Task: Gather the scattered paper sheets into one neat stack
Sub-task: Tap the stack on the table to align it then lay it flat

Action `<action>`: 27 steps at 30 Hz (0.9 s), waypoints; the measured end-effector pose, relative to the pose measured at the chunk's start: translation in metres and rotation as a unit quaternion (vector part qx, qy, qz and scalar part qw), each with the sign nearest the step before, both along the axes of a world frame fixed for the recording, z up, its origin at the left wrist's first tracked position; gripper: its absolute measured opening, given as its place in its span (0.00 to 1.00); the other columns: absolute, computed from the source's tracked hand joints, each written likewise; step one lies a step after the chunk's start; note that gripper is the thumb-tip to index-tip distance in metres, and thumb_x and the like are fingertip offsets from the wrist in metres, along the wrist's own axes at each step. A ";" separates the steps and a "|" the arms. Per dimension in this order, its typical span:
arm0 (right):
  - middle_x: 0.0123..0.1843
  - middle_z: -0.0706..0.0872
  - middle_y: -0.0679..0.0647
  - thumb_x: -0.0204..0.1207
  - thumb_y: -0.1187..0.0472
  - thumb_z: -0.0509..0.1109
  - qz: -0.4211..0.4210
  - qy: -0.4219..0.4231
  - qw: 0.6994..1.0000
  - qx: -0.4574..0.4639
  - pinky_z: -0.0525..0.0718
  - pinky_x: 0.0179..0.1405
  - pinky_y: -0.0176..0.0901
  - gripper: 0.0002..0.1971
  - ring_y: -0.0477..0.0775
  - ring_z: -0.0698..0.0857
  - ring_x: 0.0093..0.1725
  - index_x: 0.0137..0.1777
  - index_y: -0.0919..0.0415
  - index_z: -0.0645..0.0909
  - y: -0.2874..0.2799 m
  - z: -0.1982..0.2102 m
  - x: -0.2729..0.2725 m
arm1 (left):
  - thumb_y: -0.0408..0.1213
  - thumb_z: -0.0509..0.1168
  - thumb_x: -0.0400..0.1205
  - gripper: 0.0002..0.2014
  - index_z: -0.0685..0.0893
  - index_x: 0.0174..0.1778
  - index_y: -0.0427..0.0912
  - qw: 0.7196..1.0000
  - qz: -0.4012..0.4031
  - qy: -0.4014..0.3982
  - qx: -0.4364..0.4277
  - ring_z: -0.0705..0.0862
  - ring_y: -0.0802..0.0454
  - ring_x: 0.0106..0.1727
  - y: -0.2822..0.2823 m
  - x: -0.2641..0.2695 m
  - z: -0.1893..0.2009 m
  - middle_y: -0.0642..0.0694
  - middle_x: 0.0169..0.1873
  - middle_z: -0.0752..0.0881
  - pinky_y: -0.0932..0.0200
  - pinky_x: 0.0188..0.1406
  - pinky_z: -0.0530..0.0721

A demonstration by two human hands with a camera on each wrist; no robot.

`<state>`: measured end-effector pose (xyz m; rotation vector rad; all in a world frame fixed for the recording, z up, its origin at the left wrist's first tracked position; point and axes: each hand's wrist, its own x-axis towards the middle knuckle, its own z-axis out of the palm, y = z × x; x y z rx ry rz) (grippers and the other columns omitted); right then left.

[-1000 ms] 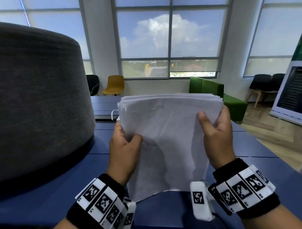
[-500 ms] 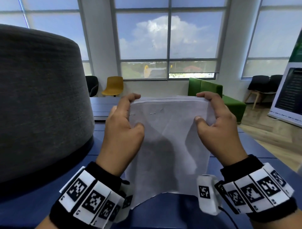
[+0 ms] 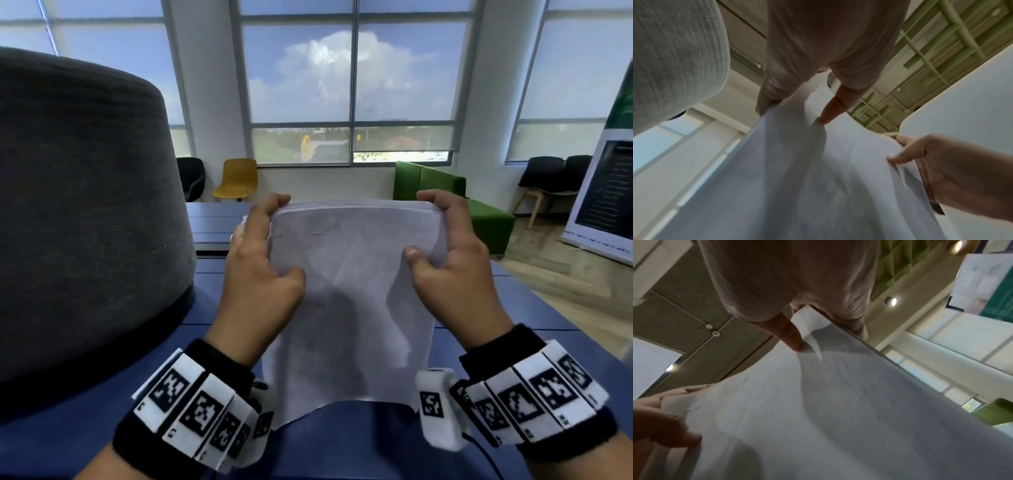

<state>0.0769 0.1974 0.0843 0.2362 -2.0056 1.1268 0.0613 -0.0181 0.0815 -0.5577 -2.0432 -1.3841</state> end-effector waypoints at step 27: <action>0.52 0.81 0.48 0.74 0.71 0.70 -0.036 0.031 0.998 0.043 0.71 0.39 0.13 0.22 0.45 0.78 0.49 0.66 0.51 0.79 0.003 0.008 -0.006 | 0.16 0.64 0.75 0.35 0.74 0.74 0.51 0.998 0.031 0.044 -0.023 0.76 0.60 0.71 0.006 0.001 0.004 0.51 0.67 0.78 0.61 0.76 0.73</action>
